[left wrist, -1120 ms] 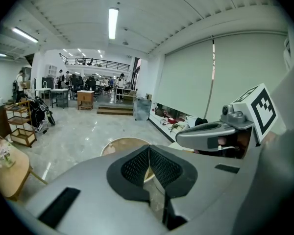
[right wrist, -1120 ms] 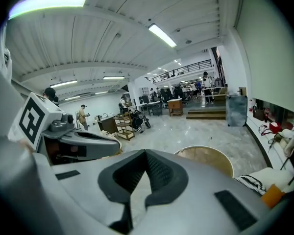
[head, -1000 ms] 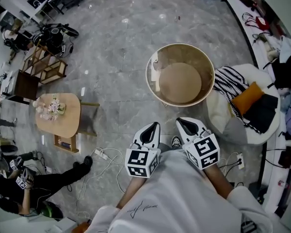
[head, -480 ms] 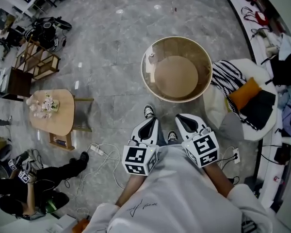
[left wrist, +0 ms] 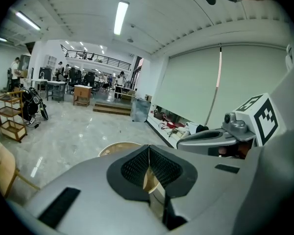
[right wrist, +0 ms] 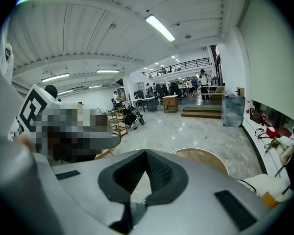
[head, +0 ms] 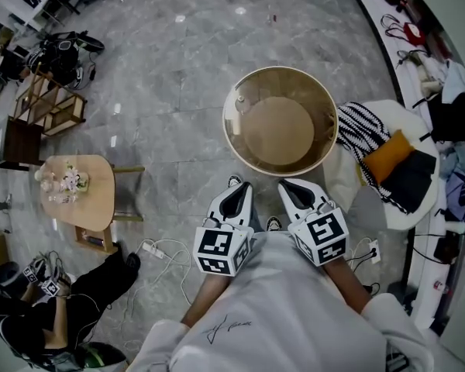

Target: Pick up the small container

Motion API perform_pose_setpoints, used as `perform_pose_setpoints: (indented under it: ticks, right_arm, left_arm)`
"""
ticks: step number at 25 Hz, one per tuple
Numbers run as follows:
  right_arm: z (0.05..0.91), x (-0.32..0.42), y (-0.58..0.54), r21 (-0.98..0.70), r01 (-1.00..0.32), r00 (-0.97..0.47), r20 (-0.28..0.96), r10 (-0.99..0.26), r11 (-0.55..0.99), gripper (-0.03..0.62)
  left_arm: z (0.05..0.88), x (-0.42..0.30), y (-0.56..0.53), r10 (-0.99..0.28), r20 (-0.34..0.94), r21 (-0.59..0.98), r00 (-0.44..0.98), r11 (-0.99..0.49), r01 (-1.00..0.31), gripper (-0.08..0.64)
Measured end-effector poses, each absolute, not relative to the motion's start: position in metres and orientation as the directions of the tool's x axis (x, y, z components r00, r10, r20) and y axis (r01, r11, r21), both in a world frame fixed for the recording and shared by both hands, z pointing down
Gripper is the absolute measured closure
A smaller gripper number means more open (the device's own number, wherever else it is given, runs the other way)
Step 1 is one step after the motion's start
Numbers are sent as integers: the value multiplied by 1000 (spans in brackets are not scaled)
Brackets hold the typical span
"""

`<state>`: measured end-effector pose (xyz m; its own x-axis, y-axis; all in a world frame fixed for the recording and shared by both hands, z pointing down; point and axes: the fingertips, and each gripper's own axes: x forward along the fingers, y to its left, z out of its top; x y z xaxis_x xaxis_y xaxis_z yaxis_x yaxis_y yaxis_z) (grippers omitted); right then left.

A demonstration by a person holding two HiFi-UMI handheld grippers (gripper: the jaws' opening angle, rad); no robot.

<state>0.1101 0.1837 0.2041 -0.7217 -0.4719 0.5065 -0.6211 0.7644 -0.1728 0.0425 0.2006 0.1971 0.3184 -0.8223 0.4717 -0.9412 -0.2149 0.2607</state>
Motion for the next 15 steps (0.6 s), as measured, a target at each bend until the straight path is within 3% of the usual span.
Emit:
perform_pose_setpoints:
  ticks: [15]
  right_arm:
    - [211,44,115,-188,-673,-673,557,-487,715,575]
  left_arm:
    - [198,-27,121,-777,498,265,385,-287,-921,543]
